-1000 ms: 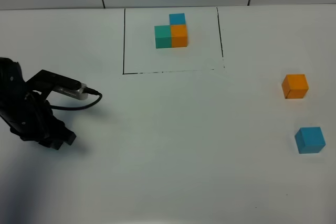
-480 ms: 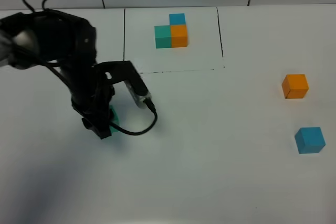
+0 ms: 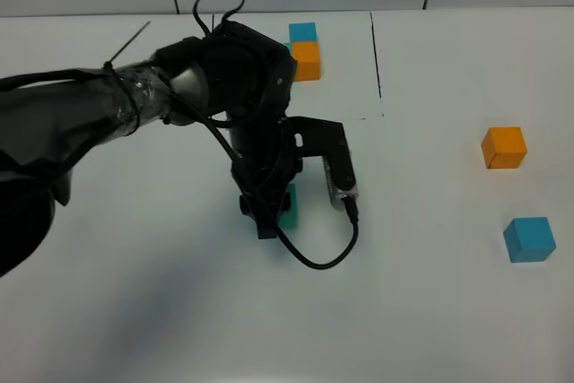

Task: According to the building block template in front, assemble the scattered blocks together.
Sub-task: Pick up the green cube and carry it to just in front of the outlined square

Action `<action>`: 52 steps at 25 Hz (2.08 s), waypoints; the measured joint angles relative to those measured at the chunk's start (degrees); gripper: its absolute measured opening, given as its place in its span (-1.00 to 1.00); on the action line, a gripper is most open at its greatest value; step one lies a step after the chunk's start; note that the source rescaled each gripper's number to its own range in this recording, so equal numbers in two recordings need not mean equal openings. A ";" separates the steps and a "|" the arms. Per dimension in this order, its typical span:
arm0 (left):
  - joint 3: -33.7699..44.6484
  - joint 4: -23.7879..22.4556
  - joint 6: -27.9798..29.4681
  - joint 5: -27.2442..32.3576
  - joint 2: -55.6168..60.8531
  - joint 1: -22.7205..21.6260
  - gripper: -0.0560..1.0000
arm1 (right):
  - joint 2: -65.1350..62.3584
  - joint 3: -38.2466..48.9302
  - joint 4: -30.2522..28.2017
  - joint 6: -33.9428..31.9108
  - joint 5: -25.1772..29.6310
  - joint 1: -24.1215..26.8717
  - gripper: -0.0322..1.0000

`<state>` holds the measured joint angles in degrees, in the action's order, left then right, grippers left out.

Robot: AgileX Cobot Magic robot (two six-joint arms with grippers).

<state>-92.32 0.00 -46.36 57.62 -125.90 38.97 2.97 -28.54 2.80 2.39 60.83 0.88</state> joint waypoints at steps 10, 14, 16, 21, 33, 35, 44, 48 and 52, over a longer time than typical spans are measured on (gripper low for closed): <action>-1.12 -0.32 2.55 -4.34 -3.24 1.81 -0.89 | 0.00 0.00 0.00 0.00 0.00 0.00 0.43; -1.28 0.00 2.56 -4.34 -3.55 1.81 -0.89 | 0.00 0.00 0.00 0.00 0.00 0.00 0.43; -1.27 0.00 2.56 -4.30 -3.55 1.81 -0.89 | 0.00 0.00 0.00 0.00 0.00 0.00 0.43; -1.27 0.00 1.52 -4.35 -3.55 1.81 -0.89 | 0.00 0.00 0.00 0.00 0.00 0.00 0.43; -1.52 2.28 -1.13 -4.57 -3.60 1.81 -0.89 | 0.00 0.00 0.00 0.00 0.00 0.00 0.43; -1.58 2.28 -1.25 -4.44 -3.65 1.81 -0.89 | 0.00 0.00 0.00 0.00 0.00 0.00 0.43; -1.65 2.32 -1.35 -4.29 -3.72 1.81 -0.89 | 0.00 0.00 0.00 0.00 0.00 0.00 0.43; -1.67 2.32 -1.35 -4.29 -3.72 1.81 -0.89 | 0.00 0.00 0.00 0.00 0.00 0.00 0.43; -1.67 2.87 -1.18 -3.98 -4.50 1.81 -0.37 | 0.00 0.00 0.00 0.00 0.00 0.00 0.43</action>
<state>-93.98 2.87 -47.54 53.64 -130.40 40.78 2.97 -28.54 2.80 2.39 60.83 0.88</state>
